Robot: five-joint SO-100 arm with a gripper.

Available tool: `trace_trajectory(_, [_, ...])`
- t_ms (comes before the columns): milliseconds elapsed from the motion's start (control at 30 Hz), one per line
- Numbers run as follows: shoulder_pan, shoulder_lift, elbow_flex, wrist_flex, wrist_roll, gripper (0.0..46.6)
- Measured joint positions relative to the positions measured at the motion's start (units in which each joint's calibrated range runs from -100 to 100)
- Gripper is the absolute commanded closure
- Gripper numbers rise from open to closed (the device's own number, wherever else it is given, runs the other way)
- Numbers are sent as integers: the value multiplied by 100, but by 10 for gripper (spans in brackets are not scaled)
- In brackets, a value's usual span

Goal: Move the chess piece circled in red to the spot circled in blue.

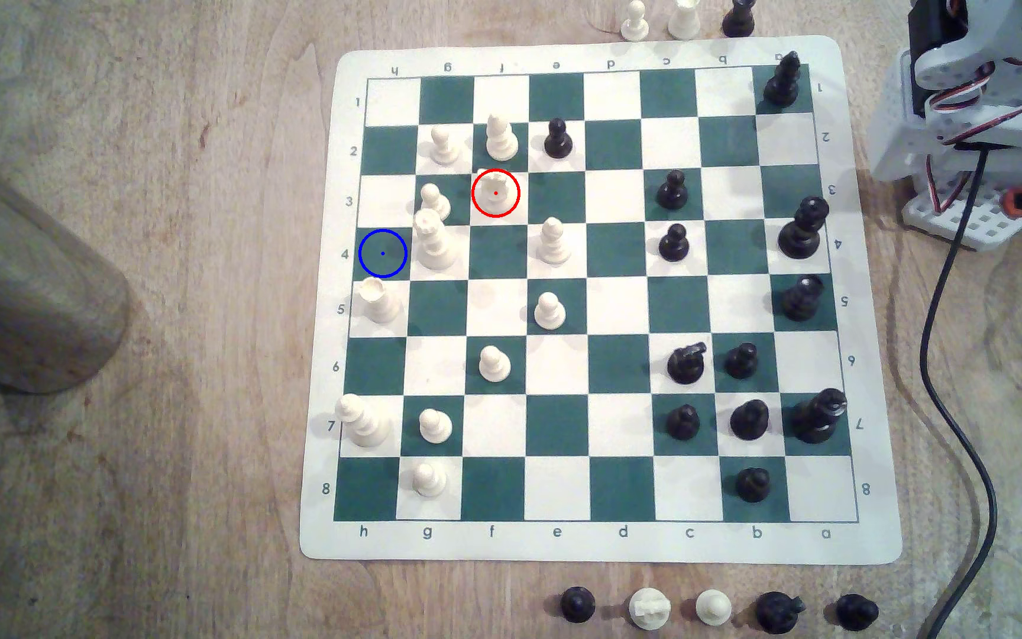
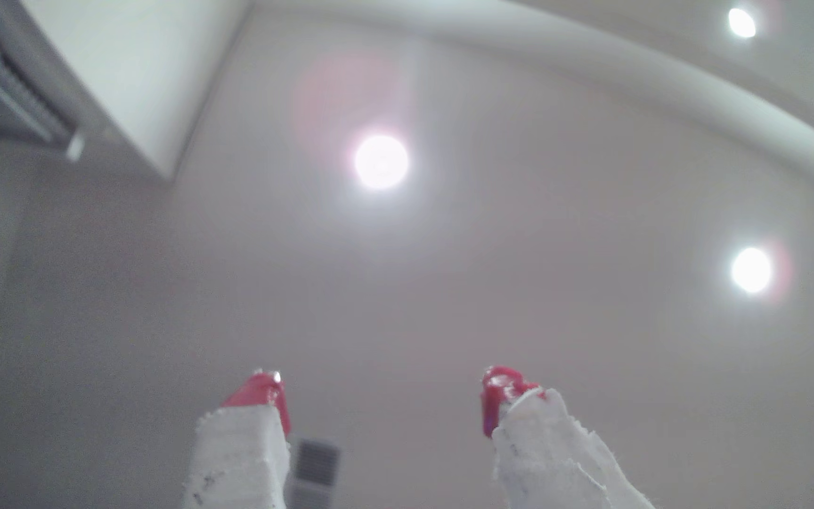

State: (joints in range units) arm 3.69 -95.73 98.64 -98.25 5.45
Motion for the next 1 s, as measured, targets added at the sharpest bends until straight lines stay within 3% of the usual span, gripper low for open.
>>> trace_trajectory(100, [0, 0, 0, 48, 0, 248])
trace_trajectory(467, [44, 0, -117, 3092, 0, 248])
trace_trajectory(800, [44, 8, -750, 6956, -44, 242])
trace_trajectory(1000, [147, 0, -1310, 10135, -49, 242])
